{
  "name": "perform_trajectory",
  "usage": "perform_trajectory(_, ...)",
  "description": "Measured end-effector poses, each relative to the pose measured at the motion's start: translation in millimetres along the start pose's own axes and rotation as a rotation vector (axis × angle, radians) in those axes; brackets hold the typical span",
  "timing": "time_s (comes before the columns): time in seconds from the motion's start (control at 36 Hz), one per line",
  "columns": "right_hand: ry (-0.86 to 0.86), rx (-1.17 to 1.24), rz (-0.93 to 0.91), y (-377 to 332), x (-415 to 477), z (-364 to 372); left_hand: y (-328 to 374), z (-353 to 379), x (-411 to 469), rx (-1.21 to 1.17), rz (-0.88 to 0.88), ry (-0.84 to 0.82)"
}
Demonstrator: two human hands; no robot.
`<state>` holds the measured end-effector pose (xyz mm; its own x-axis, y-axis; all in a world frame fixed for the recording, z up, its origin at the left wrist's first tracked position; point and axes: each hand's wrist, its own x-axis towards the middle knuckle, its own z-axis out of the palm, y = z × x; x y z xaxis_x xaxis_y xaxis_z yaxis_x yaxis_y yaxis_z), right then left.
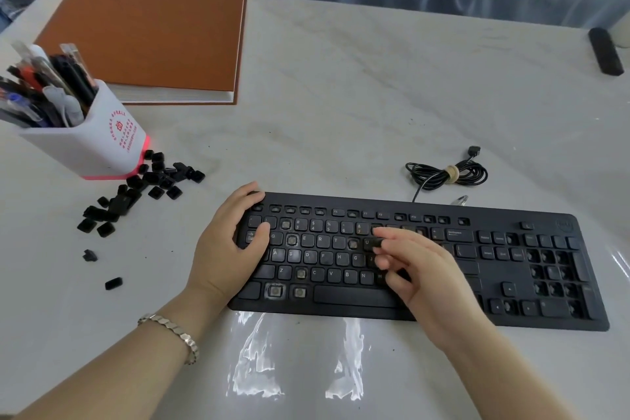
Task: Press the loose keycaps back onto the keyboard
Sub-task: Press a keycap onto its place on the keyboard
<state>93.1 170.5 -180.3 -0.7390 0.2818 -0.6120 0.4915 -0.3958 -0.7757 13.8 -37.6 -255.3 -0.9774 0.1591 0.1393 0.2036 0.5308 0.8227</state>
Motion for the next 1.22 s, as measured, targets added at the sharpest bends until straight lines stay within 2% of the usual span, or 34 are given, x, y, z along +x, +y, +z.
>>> perform_trajectory(0.36,-0.009,0.238,0.067,-6,-3,-34,4,-1,0,0.071,0.011,-0.048)
perform_trajectory(0.5,0.015,0.203,0.052,-8,-6,-47,11,0,-1,0.204,0.008,-0.094)
perform_trajectory(0.72,0.101,0.120,0.016,-6,-4,-71,33,25,1,0.552,0.004,-0.087)
perform_trajectory(0.83,0.135,0.017,-0.054,-8,0,-81,45,41,3,0.618,0.085,-0.132)
perform_trajectory(0.97,0.199,-0.308,-0.261,-12,8,-91,41,47,1,0.705,0.178,-0.212)
perform_trajectory(1.11,0.242,-0.601,-0.473,-23,24,-96,42,47,1,0.706,0.203,-0.175)
perform_trajectory(1.22,0.314,-0.754,-0.560,-31,40,-95,42,49,0,0.690,0.208,-0.152)
